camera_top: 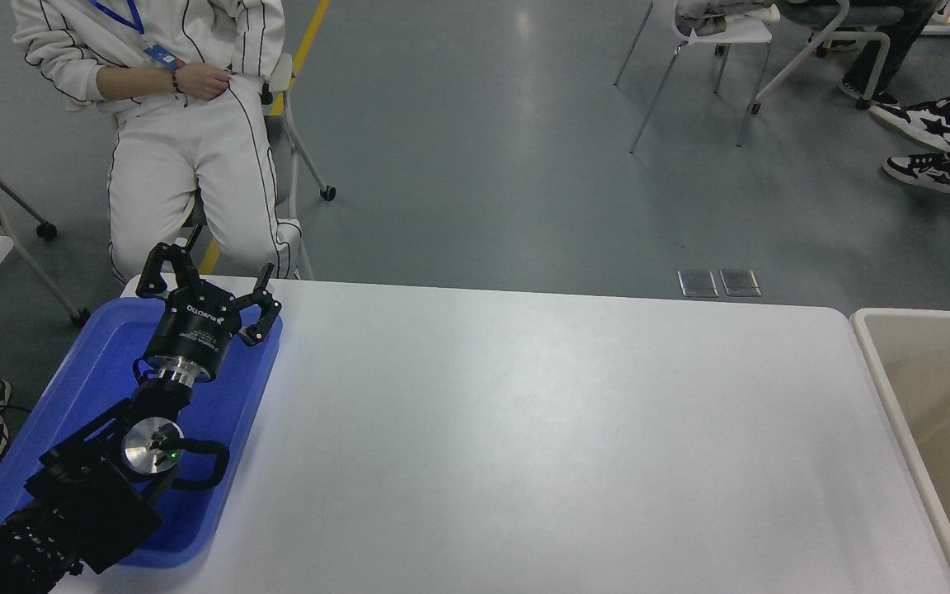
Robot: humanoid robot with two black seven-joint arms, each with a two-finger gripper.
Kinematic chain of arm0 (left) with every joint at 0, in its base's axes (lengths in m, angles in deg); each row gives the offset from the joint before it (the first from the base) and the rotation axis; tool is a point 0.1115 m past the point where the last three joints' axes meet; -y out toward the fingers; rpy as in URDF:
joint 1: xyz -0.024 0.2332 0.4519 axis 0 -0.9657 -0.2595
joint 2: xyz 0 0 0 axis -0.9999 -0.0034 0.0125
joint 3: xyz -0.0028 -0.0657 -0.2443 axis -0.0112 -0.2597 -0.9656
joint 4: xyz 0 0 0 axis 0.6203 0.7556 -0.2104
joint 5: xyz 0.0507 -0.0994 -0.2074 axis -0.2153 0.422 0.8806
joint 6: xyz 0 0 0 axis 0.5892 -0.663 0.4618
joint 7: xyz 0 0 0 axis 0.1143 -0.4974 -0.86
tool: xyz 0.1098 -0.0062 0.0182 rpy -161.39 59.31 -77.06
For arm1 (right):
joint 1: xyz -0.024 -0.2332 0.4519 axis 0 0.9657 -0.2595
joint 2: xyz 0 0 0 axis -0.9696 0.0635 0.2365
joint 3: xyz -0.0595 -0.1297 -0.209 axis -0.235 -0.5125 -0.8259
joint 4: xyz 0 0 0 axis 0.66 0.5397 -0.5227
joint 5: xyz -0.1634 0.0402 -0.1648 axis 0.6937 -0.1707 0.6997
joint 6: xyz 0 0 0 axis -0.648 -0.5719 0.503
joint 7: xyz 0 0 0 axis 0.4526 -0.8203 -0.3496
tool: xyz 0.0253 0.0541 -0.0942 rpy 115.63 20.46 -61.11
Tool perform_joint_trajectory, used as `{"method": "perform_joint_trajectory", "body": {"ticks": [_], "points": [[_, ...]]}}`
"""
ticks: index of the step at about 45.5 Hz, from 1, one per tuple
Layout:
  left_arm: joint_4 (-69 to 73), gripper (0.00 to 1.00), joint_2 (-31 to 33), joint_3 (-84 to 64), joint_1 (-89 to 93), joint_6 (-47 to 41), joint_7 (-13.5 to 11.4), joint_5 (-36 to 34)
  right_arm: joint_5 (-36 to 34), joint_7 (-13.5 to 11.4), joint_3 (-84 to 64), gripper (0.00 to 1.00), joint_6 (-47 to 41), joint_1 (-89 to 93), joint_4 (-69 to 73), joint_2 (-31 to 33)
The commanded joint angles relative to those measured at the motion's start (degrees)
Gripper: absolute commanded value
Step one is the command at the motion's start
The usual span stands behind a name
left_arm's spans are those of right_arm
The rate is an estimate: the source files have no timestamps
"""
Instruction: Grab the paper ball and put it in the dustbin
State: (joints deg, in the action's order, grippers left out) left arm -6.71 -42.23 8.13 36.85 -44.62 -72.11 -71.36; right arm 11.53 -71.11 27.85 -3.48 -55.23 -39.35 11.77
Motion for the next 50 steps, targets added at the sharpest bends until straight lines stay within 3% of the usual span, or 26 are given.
{"method": "perform_joint_trajectory", "body": {"ticks": [1,15,16,25,28,33,50], "points": [[0.0,1.00,0.0,0.0,0.0,0.0,0.0,0.0,0.1,0.3,0.3,0.00,0.6,1.5,-1.1,-0.3],[0.0,1.00,0.0,0.0,0.0,0.0,0.0,0.0,0.1,0.3,-0.3,0.00,0.7,2.1,-1.1,-0.2],[0.0,1.00,-0.1,0.0,0.0,0.0,0.0,0.0,0.3,0.3,-0.4,0.03,0.8,2.2,-1.1,-0.2],[0.0,1.00,0.0,0.0,0.0,0.0,0.0,0.0,0.5,0.3,-0.4,0.71,4.2,2.0,-1.3,-0.1],[0.0,1.00,0.0,0.0,-0.1,0.0,0.0,0.0,0.3,0.3,-0.4,0.86,5.6,2.1,-1.2,-0.2],[0.0,1.00,0.0,0.0,-0.1,0.0,0.0,0.0,0.2,0.3,0.2,0.98,5.8,2.0,-1.1,-0.1],[0.0,1.00,0.0,0.0,0.0,0.0,0.0,0.0,0.1,0.3,0.4,1.00,5.8,1.8,-0.9,-0.1]]}}
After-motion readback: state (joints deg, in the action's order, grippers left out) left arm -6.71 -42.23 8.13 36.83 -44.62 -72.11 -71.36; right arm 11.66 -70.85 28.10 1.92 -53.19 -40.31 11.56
